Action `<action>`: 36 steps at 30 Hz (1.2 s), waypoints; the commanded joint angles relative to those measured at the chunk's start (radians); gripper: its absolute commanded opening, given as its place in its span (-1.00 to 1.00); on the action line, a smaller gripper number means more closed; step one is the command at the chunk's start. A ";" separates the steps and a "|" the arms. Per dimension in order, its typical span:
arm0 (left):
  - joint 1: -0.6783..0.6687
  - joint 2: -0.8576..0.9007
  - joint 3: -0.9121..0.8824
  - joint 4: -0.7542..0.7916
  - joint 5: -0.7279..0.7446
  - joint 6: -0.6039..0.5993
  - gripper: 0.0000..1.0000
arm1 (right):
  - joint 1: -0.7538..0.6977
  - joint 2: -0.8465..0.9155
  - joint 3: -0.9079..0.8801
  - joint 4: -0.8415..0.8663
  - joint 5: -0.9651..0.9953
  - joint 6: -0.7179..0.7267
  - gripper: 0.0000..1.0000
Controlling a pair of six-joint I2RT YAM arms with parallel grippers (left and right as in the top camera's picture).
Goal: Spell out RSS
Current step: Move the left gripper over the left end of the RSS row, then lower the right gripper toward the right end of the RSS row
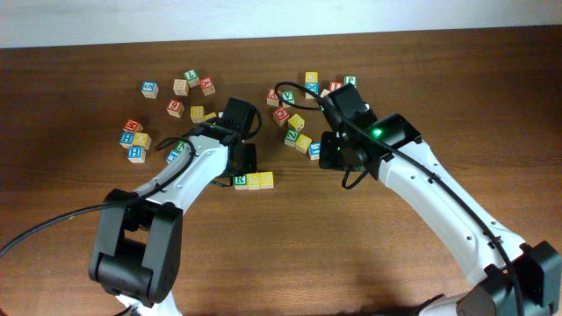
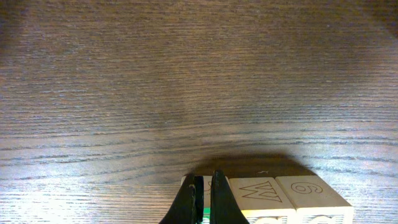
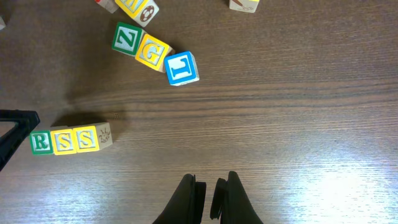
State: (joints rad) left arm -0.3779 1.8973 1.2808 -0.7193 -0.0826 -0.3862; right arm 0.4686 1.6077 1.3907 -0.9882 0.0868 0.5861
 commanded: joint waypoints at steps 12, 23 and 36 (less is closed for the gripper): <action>0.001 0.006 -0.004 -0.027 0.015 -0.011 -1.00 | -0.004 0.004 0.000 -0.002 -0.005 -0.006 -0.91; 0.001 0.006 -0.004 -0.038 0.015 -0.011 -1.00 | -0.004 0.004 0.000 0.000 -0.005 -0.006 -0.92; 0.001 0.006 -0.004 -0.042 0.015 -0.011 -1.00 | -0.004 0.004 0.000 0.001 -0.005 -0.006 -0.91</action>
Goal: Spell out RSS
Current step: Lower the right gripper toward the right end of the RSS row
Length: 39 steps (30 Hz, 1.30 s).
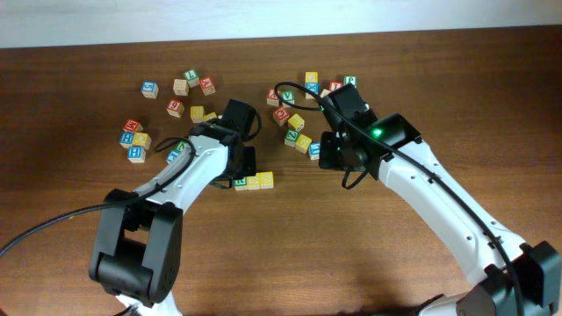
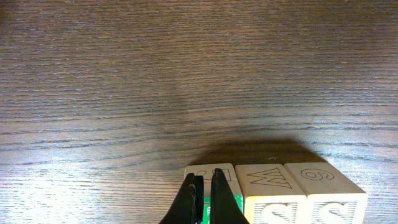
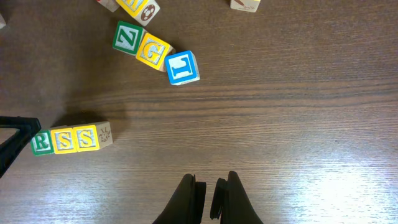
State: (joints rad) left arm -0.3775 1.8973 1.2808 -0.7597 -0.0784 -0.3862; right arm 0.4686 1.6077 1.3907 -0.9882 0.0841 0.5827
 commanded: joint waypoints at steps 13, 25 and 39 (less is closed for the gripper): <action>0.013 0.006 0.040 0.006 -0.024 -0.010 -1.00 | -0.004 0.004 0.000 0.000 -0.002 -0.003 -0.92; 0.136 0.006 0.107 -0.226 0.065 -0.125 -1.00 | -0.004 0.049 0.000 0.064 -0.039 -0.003 -0.92; 0.137 0.008 0.010 -0.128 0.136 -0.125 -1.00 | -0.003 0.331 0.000 0.283 -0.330 -0.025 -0.92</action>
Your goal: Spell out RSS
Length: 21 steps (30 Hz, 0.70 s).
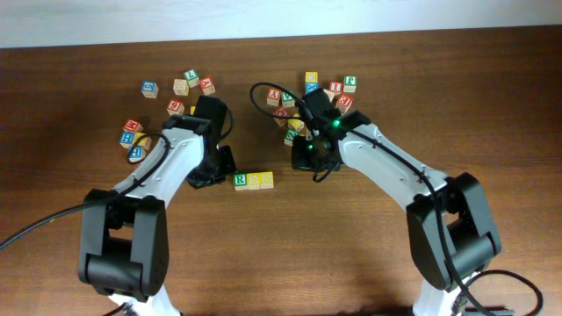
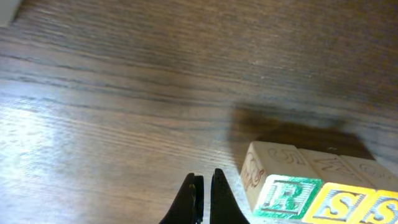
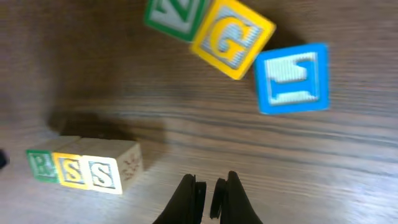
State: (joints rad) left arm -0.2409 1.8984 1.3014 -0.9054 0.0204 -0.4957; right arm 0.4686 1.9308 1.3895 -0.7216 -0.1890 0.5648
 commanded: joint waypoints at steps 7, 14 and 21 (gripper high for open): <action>0.000 0.040 -0.011 0.032 0.051 -0.016 -1.00 | 0.012 0.047 0.001 0.031 -0.070 -0.006 -0.92; 0.000 0.072 -0.011 0.031 0.071 -0.016 -1.00 | 0.042 0.087 0.001 0.086 -0.118 0.002 -0.92; 0.000 0.072 -0.011 0.033 0.100 -0.011 -1.00 | 0.063 0.117 0.001 0.115 -0.115 0.055 -0.92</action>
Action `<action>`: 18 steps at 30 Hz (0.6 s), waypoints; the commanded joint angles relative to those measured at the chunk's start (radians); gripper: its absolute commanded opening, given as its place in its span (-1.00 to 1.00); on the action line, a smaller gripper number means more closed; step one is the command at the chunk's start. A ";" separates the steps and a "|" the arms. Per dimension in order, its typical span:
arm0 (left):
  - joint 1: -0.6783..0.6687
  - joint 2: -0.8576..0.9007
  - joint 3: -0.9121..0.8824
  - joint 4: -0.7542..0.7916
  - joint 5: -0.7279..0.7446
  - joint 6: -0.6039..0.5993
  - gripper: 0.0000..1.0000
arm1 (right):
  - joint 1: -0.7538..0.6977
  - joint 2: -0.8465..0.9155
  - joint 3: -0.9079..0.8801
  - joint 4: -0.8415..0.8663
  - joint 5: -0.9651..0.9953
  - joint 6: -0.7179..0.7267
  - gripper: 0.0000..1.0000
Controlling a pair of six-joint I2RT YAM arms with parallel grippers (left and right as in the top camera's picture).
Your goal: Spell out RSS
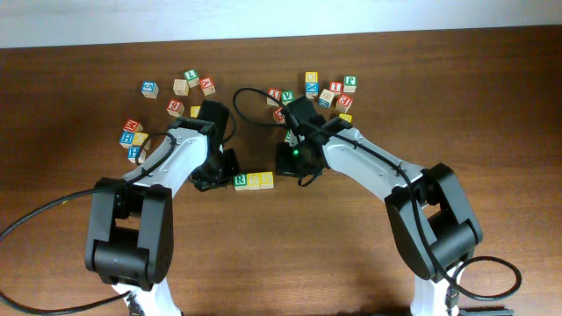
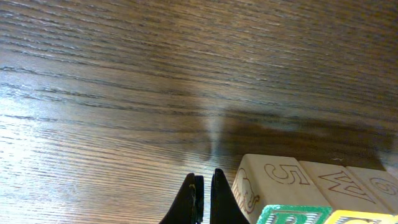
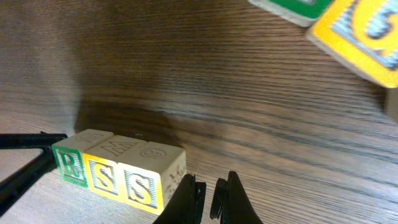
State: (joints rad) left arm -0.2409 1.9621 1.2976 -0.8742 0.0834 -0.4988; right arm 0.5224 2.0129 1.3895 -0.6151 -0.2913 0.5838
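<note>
Three blocks lie in a touching row on the table: a green R (image 1: 239,180), a yellow S (image 1: 253,181) and a second yellow S (image 1: 266,180), reading RSS. The right wrist view shows the same R (image 3: 69,167), S (image 3: 102,176), S (image 3: 143,185). My left gripper (image 2: 204,186) is shut and empty, low at the table just left of the R block (image 2: 292,214). My right gripper (image 3: 210,190) is shut and empty, close beside the right end of the row. In the overhead view the left gripper (image 1: 224,178) and the right gripper (image 1: 283,173) flank the row.
Loose letter blocks lie scattered at the far left (image 1: 133,140), behind the left arm (image 1: 189,83) and behind the right arm (image 1: 320,92). A yellow G block (image 3: 367,31) and a green block (image 3: 292,6) sit just beyond the right gripper.
The right gripper has come down and left, to the right end of the row. The left gripper sits closer to the R block's left side. The three blocks have not moved.
At first the left gripper stood shut at the R block and the right gripper hung shut well to the right. Then the left gripper was off the row to its left and the right arm had swung nearer. Now both shut grippers flank the row.
</note>
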 commanded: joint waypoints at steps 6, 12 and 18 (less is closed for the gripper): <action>0.000 0.009 -0.007 0.001 0.037 -0.002 -1.00 | 0.009 0.068 0.001 0.019 -0.077 0.039 -0.92; -0.001 0.009 -0.007 0.001 0.053 -0.001 -1.00 | 0.018 0.069 0.001 0.023 -0.113 0.042 -0.92; -0.001 0.009 -0.007 0.002 0.068 -0.001 -1.00 | 0.042 0.069 0.001 0.034 -0.113 0.046 -0.91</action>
State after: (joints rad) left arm -0.2409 1.9621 1.2976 -0.8745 0.1238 -0.4984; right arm 0.5472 2.0735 1.3895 -0.5896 -0.3866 0.6281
